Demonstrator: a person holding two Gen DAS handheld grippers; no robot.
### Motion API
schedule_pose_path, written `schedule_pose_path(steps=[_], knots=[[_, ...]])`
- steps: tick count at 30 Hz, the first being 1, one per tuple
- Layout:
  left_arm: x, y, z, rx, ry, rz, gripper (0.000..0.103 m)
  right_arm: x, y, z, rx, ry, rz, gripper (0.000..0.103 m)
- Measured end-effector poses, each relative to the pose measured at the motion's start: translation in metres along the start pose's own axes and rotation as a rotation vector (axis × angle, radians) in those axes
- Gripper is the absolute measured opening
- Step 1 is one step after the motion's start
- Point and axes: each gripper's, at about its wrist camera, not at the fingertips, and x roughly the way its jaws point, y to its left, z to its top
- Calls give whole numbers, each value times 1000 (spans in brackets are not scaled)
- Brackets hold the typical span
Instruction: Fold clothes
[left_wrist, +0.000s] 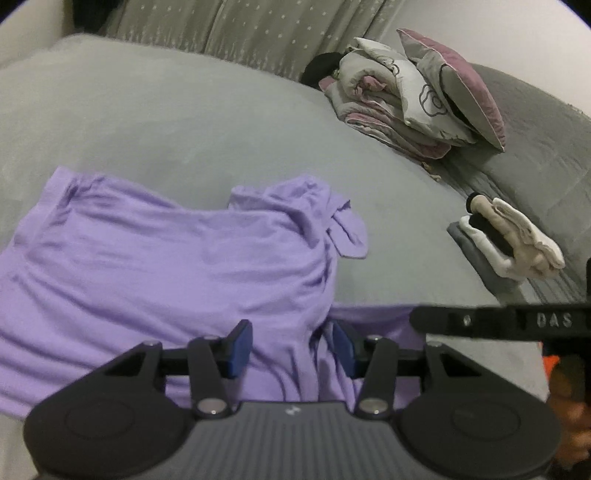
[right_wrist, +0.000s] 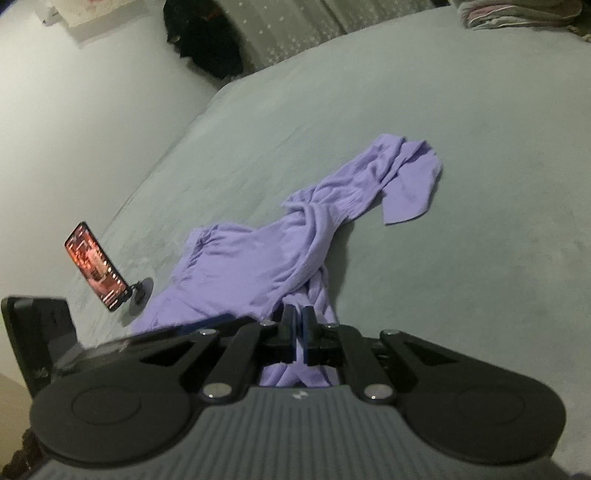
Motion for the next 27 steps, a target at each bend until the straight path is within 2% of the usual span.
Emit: schedule_pose_path(steps=[6,8,10,12,15,16,17,18,27], knots=[[24,-6,8,-20,-16,18,48,8,-11,2,40,39,-8,15],[31,-7,9,-30,-11,25,35,13,-18,3,75,46,-39,17],[36,-7,9,-44,-11,31,14,18,-27,5,110,50,-62,17],[37,-6,8,-62,-29,45,7,23,-34,6,138,56,-72,18],[31,-2,9,-93,-67,54,5,28,-39,9,155,66,-71,20],[28,0,10,-102,-82,57,4,31,-39,10,157,69,-67,28],[25,3,10,-109,-93,60,4,33,-38,10,158,70,-63,43],[22,6,10,-118,-103,63,4,34,-37,11,156,67,-60,49],[7,50,5,-222,-116,134,4,45,-31,17,123,13,-47,51]])
